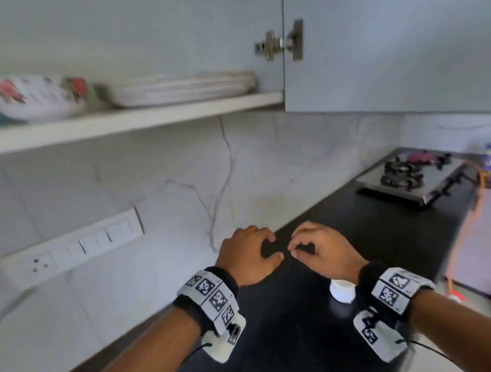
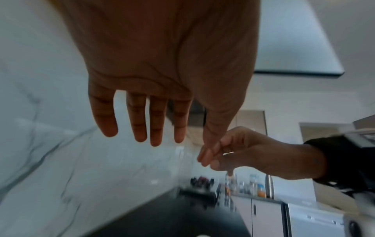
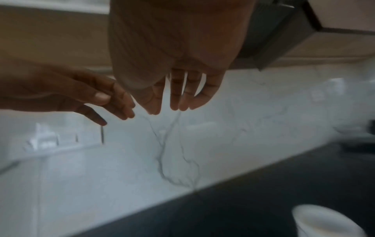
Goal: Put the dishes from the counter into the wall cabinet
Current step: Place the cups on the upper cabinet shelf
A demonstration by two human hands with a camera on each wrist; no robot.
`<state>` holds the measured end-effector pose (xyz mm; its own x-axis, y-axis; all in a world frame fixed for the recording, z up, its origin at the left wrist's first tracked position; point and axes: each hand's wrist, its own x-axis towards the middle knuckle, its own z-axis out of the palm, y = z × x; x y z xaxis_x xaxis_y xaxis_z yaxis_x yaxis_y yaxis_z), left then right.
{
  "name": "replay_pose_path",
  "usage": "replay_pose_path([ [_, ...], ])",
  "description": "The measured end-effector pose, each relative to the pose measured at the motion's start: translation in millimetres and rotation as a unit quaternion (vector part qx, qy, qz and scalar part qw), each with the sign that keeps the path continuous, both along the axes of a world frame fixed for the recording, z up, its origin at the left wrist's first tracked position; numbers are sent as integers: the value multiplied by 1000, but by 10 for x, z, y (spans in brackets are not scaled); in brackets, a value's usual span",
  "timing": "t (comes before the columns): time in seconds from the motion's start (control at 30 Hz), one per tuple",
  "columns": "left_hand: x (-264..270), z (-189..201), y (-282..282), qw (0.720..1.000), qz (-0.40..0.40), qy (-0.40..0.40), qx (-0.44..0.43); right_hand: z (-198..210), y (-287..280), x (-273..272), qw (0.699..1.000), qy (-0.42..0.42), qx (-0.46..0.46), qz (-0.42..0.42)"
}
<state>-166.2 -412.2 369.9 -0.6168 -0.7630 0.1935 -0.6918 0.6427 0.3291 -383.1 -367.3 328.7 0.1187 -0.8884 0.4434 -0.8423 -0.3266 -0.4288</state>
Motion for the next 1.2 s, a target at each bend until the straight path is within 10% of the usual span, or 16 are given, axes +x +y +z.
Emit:
replay_pose_path([
  [0.4, 110, -2434, -20, 928, 104, -207, 292, -2010, 426, -813, 963, 23, 115, -244],
  [0.77, 138, -2807, 22, 911, 152, -211, 319, -2258, -284, -1615, 926, -201, 218, -235],
  [1.2, 182, -2891, 100, 917, 177, -169, 316, -2555, -545, -1697, 938, -169, 213, -214],
])
